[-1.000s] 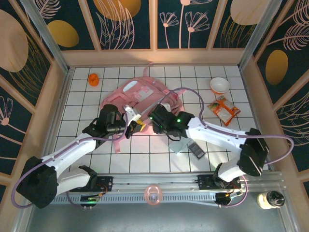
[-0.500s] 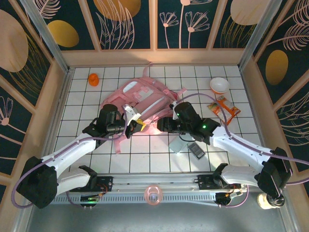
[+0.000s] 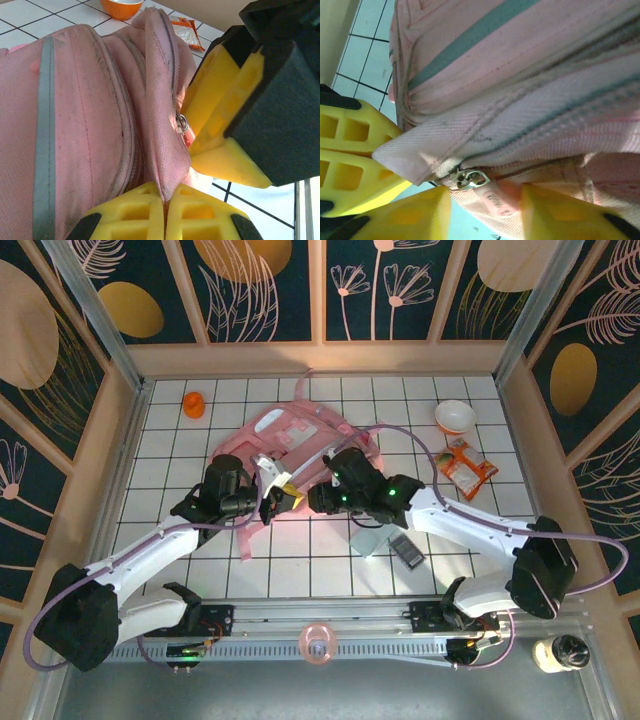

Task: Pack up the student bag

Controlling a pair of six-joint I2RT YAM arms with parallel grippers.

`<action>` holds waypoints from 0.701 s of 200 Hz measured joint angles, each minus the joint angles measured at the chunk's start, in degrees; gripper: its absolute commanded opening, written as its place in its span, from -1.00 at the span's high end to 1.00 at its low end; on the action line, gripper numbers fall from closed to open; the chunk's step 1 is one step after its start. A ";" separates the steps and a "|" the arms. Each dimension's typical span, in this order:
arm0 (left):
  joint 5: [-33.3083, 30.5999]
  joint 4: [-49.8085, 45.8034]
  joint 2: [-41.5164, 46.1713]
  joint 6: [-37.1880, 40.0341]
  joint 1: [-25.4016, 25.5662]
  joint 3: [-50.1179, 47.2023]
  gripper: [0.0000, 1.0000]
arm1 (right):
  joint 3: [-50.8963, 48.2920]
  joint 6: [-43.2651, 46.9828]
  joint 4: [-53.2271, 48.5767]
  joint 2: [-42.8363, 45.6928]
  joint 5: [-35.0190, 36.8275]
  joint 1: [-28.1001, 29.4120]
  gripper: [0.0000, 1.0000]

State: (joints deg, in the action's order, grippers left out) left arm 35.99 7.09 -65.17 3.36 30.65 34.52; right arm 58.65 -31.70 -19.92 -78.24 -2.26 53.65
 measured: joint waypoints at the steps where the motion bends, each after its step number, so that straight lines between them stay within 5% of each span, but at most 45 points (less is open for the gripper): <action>1: 0.00 0.02 0.00 0.00 0.00 0.00 1.00 | 0.02 -0.07 0.00 -0.02 0.04 0.00 0.47; 140: -0.59 0.20 0.09 -0.68 0.00 -0.02 1.00 | 0.90 -2.62 -0.70 -1.14 7.89 3.23 0.94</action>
State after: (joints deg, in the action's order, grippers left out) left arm 35.40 7.29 -65.08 2.68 30.65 34.50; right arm 59.55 -34.33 -20.62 -79.37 5.63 56.88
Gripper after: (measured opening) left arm 0.049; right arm 0.073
